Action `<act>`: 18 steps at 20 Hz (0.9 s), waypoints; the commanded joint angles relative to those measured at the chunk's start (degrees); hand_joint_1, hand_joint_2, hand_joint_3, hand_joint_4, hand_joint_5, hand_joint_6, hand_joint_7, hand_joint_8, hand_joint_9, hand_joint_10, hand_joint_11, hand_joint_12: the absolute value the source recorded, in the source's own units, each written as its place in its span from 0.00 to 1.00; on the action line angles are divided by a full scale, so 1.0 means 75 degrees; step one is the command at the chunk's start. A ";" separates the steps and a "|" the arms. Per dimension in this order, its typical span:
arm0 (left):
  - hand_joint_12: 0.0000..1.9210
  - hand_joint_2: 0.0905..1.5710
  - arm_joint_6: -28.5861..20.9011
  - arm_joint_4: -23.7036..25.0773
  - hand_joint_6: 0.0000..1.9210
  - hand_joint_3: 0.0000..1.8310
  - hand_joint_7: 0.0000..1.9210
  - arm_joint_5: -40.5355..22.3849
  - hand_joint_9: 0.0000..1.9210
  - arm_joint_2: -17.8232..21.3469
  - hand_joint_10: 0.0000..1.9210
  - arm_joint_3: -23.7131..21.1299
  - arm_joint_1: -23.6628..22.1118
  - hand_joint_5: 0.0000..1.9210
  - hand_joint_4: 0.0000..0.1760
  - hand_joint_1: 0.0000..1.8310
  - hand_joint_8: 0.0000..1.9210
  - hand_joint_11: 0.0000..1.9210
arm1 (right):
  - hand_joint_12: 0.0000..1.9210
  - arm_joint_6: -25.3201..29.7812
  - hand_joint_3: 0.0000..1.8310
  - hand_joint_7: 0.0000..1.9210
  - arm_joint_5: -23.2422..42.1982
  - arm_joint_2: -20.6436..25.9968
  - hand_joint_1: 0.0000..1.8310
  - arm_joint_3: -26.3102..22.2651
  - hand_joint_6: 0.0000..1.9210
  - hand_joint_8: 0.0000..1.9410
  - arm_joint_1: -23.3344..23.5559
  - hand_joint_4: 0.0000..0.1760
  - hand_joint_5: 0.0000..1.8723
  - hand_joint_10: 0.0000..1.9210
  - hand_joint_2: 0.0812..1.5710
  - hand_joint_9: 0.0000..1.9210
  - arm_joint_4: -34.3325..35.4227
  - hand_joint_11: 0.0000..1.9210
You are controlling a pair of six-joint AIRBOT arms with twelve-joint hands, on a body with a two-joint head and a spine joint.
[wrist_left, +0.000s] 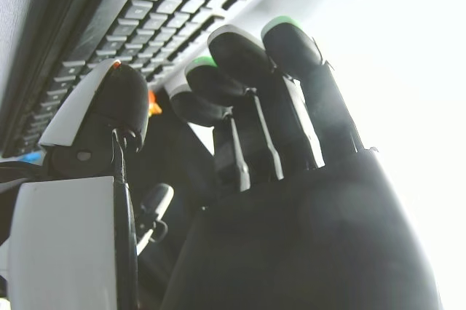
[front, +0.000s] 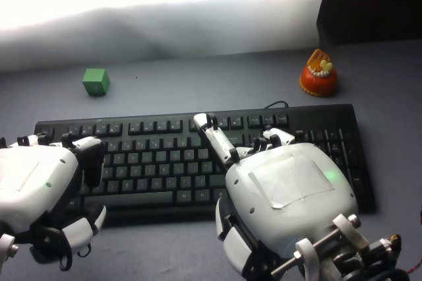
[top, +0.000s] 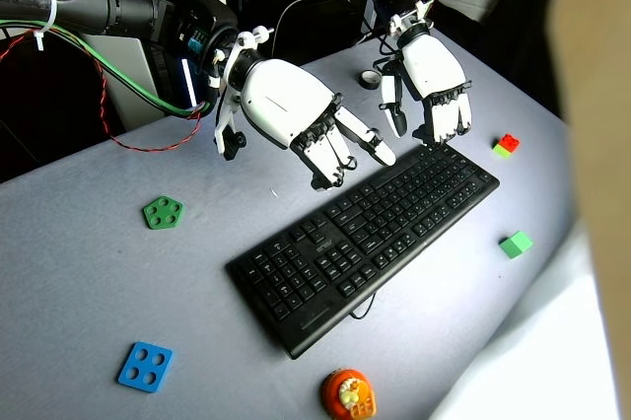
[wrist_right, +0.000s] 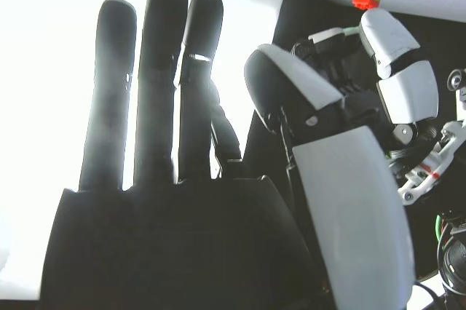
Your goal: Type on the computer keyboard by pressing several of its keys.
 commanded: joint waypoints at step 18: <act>0.46 0.86 0.0083 0.0717 0.01 0.00 0.12 -0.0159 0.10 -0.0332 0.01 0.0283 0.0638 0.09 0.20 0.49 0.01 0.00 | 0.57 0.0225 0.00 0.14 -0.0692 -0.1150 0.52 0.1818 0.04 0.02 0.0703 0.00 0.15 0.04 0.76 0.11 0.0641 0.00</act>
